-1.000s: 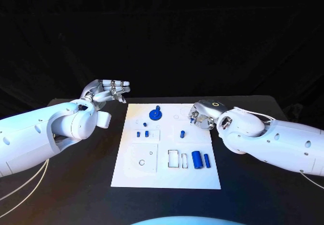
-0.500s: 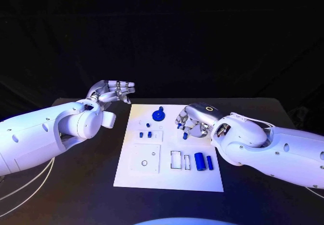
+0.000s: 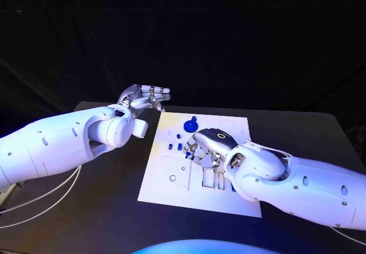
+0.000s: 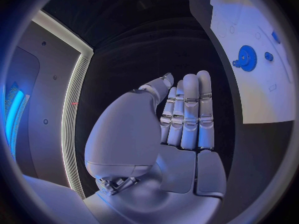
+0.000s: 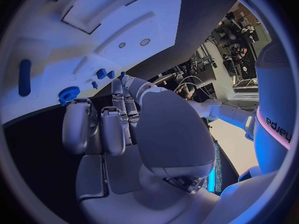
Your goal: Assemble the parts on the task board
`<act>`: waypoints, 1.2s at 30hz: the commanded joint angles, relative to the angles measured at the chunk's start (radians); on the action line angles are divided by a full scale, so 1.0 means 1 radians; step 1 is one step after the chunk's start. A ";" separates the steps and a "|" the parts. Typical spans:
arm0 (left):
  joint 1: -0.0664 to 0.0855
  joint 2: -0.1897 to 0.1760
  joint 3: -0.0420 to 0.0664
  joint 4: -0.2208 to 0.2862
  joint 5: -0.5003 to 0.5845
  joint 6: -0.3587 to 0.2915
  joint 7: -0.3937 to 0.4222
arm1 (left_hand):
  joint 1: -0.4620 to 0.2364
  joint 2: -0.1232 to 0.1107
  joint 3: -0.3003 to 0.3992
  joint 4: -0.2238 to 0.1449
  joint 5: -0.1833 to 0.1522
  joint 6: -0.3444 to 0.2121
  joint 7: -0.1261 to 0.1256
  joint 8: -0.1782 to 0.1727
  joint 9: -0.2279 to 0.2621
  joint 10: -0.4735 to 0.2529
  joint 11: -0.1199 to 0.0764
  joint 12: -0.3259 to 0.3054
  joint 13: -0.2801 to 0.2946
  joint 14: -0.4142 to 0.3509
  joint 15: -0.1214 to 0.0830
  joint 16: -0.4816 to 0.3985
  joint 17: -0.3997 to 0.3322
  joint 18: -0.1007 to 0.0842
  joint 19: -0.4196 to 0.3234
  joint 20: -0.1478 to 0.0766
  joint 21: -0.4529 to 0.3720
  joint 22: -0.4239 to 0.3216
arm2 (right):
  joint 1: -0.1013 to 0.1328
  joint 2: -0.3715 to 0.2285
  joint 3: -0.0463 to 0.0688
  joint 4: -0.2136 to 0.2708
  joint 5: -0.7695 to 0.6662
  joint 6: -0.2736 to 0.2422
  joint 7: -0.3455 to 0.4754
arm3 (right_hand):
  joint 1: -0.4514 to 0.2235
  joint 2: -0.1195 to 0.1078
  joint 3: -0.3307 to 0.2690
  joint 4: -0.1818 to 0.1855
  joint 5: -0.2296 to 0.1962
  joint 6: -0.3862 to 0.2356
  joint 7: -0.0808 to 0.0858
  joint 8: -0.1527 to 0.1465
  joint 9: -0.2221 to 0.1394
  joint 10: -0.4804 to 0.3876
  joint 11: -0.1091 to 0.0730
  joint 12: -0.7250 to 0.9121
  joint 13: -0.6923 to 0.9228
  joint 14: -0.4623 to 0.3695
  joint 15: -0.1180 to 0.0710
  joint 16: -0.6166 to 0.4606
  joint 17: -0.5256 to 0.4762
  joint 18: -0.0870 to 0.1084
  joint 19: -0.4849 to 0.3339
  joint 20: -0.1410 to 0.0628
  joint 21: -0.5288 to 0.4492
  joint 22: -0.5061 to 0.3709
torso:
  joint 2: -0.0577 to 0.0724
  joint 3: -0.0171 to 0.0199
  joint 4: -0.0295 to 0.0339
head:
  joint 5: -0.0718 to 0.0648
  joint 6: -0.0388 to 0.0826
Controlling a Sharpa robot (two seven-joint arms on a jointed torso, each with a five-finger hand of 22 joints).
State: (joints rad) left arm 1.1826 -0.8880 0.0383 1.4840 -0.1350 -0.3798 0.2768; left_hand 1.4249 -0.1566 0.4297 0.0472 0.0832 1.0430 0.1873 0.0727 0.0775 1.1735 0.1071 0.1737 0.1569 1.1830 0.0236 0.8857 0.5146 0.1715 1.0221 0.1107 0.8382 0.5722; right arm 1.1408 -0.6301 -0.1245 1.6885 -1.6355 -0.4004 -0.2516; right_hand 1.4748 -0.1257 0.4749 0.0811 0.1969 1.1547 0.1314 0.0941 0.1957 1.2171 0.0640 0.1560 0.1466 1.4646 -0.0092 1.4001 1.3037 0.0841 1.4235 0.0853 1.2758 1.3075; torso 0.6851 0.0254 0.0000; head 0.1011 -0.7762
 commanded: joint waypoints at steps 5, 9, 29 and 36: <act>0.000 0.005 0.000 0.013 0.015 0.008 0.010 | -0.008 0.003 -0.008 0.002 0.000 -0.010 -0.001 -0.001 -0.002 -0.012 0.000 0.001 0.001 -0.005 0.003 -0.004 -0.002 0.012 0.006 0.004 -0.008 -0.004 | -0.027 0.038 -0.003 -0.036 0.003 0.025 0.023 | -0.012 0.003 0.001 -0.005 0.005 0.002 -0.001 0.001 0.001 0.007 -0.003 -0.005 0.000 0.055 -0.009 0.001 -0.001 -0.018 0.005 0.001 -0.002 0.105 | 0.002 -0.0003 0.0002 | 0.022 -0.010; 0.000 0.006 0.000 0.016 0.024 0.004 0.014 | -0.012 0.003 -0.011 0.003 -0.001 -0.012 -0.001 -0.001 -0.002 -0.014 0.001 0.002 0.001 -0.006 0.004 -0.004 -0.003 0.012 0.006 0.005 -0.011 -0.005 | -0.038 0.055 -0.004 -0.058 -0.002 0.031 0.020 | -0.013 0.003 0.001 -0.005 0.006 0.002 0.000 0.001 0.001 0.007 -0.003 -0.005 0.000 0.055 -0.009 0.001 -0.001 -0.018 0.005 0.001 -0.002 0.105 | 0.001 -0.0001 -0.0006 | 0.029 -0.019; 0.000 0.004 0.000 0.021 0.031 0.012 0.016 | -0.040 0.003 -0.031 0.020 -0.003 -0.019 0.000 0.002 -0.003 -0.023 0.003 0.007 0.003 -0.007 0.008 -0.002 -0.004 0.012 0.007 0.010 -0.023 -0.014 | -0.060 0.071 -0.007 -0.096 -0.010 0.068 0.001 | -0.017 0.005 0.001 -0.007 0.009 0.002 0.000 0.000 0.001 0.008 -0.003 -0.006 0.000 0.055 -0.008 0.000 -0.002 -0.018 0.005 0.001 -0.003 0.105 | 0.000 0.0000 -0.0004 | 0.037 -0.039; 0.000 0.005 0.000 0.021 0.031 0.021 0.012 | -0.042 0.002 -0.034 0.021 -0.003 -0.021 0.000 0.002 -0.003 -0.025 0.003 0.007 0.004 -0.007 0.008 -0.002 -0.004 0.013 0.008 0.011 -0.025 -0.015 | -0.061 0.077 -0.007 -0.104 -0.013 0.074 -0.009 | -0.019 0.005 0.001 -0.008 0.010 0.002 0.000 0.000 0.002 0.008 -0.003 -0.006 0.000 0.055 -0.008 0.000 -0.003 -0.018 0.004 0.001 -0.004 0.104 | 0.000 0.0005 -0.0006 | 0.036 -0.037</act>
State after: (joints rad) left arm 1.1825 -0.8853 0.0376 1.5023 -0.1105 -0.3789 0.2805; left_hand 1.3942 -0.1528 0.4023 0.0692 0.0832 1.0307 0.1892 0.0727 0.0758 1.1575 0.1087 0.1782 0.1595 1.1793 0.0272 0.8858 0.5114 0.1714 1.0292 0.1177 0.8194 0.5577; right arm 1.0814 -0.5545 -0.1313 1.5854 -1.6344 -0.3481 -0.2489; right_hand 1.4616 -0.1283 0.4775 0.0782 0.2017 1.1525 0.1296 0.0874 0.1963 1.2239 0.0645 0.1522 0.1456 1.4646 -0.0092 1.4001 1.3018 0.0841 1.4235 0.0854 1.2757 1.3080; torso 0.6854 0.0254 -0.0009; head 0.1373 -0.8142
